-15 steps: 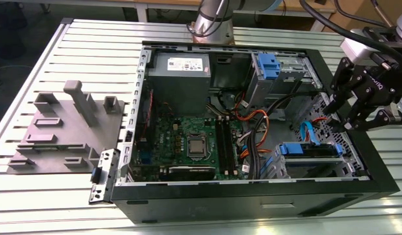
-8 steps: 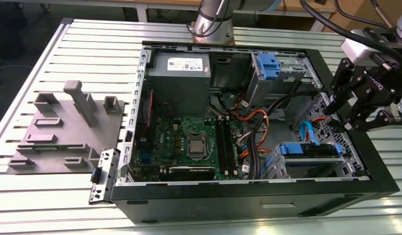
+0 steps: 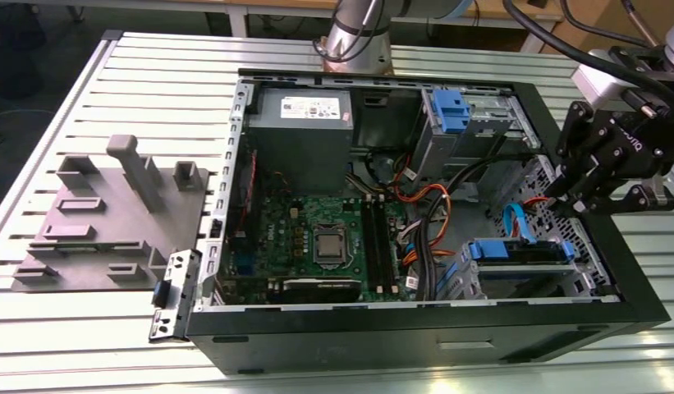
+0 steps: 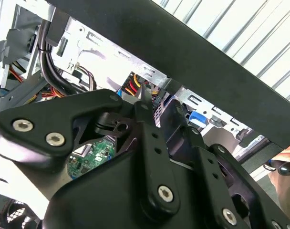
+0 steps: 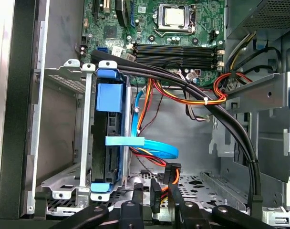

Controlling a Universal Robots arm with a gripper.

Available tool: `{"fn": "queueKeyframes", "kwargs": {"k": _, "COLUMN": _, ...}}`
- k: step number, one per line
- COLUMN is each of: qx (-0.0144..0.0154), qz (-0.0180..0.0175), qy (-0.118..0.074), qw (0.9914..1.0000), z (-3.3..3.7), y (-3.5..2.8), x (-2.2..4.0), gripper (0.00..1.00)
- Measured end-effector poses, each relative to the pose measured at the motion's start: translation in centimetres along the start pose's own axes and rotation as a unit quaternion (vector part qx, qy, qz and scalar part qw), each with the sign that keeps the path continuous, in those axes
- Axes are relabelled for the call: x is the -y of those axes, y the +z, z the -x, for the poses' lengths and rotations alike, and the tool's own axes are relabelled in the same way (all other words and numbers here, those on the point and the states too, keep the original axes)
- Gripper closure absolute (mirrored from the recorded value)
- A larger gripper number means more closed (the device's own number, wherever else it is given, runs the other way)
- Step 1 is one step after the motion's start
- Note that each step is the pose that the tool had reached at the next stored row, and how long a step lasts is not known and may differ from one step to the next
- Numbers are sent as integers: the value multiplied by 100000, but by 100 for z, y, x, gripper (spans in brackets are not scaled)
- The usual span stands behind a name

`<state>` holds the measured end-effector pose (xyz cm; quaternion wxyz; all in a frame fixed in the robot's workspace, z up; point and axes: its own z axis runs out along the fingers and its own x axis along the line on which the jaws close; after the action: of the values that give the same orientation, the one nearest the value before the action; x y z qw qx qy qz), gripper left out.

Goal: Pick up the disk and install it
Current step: 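Insert the second disk wire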

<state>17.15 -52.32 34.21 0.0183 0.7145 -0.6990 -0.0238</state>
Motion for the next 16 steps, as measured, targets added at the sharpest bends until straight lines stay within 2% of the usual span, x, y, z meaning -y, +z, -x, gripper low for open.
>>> {"fn": "queueKeyframes", "kwargs": {"k": 4, "qx": -4, "qz": 16, "qy": -2, "qw": 100000, "z": 0, "y": 0, "x": 0, "gripper": 67}}
{"fn": "queueKeyframes", "kwargs": {"k": 5, "qx": -5, "qz": 20, "qy": -2, "qw": 100000, "z": 0, "y": 0, "x": 0, "gripper": 74}}
{"fn": "queueKeyframes", "kwargs": {"k": 16, "qx": 0, "qz": 67, "qy": 0, "qw": 100000, "z": 0, "y": 0, "x": 0, "gripper": 76}}
